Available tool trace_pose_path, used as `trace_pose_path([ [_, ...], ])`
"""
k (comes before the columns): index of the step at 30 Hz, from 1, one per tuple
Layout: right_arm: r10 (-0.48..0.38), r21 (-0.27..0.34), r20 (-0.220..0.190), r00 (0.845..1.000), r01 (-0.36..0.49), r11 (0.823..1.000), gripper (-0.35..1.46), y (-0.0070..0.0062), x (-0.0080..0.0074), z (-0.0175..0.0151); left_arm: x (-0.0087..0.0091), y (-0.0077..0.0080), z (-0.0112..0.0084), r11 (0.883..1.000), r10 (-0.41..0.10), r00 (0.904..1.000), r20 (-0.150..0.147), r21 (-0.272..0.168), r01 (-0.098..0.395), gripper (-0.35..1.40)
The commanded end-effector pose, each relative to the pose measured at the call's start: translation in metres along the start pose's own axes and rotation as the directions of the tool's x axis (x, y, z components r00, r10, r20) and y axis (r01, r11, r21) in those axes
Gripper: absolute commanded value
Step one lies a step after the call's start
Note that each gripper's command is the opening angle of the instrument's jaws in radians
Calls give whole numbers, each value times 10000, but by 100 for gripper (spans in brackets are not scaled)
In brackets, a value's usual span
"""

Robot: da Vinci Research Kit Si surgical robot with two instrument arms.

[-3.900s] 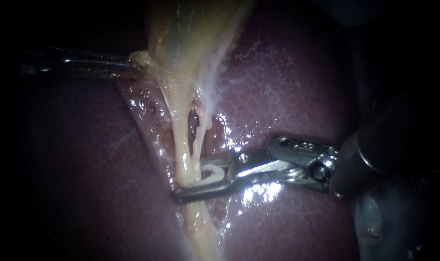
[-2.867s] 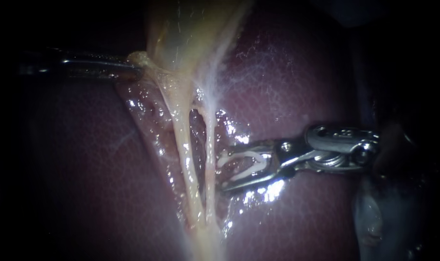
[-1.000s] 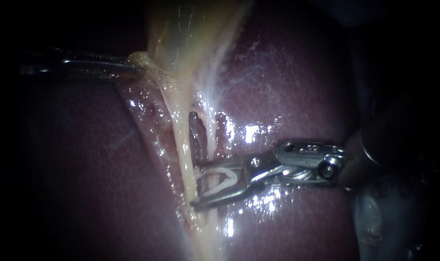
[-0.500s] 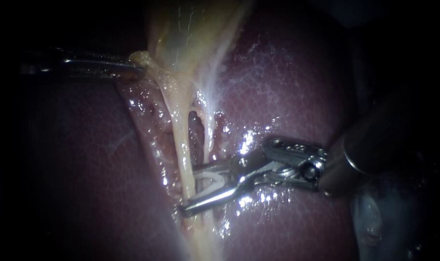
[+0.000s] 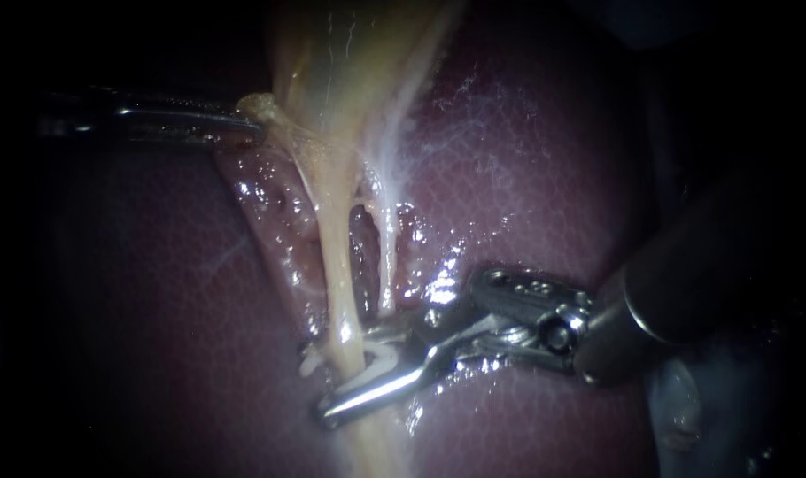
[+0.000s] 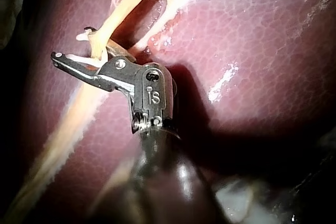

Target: Clipping first clip left tube

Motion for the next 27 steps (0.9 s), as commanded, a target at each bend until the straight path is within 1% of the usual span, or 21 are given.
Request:
trace_pose_path([
  [1,13,38,-45,10000,-13,10000,49,-5,4,2,0,1,0,10000,3,10000,0,3,-3,-35],
  [4,47,131,-168,9998,-45,9999,48,-14,12,3,1,1,0,10000,5,10000,1,5,-5,-35],
  [8,83,80,-269,9996,-81,9999,47,-19,20,2,1,1,0,10000,6,10000,1,4,-6,-35],
  [13,90,85,-271,9996,-87,9999,42,-19,21,0,1,1,0,10000,6,10000,1,5,-6,-35],
  [15,148,90,-269,9995,-146,9999,38,-19,20,-3,1,1,0,10000,6,10000,1,5,-6,-35],
  [18,146,120,-285,9995,-142,9998,25,-19,18,-7,1,1,0,10000,7,10000,1,5,-7,-35],
  [21,149,99,-228,9996,-147,9998,8,-19,17,-10,1,1,0,10000,7,10000,1,5,-7,-35],
  [27,150,102,-227,9996,-148,9998,-13,-18,17,-10,1,1,0,10000,7,10000,1,4,-7,-35],
])
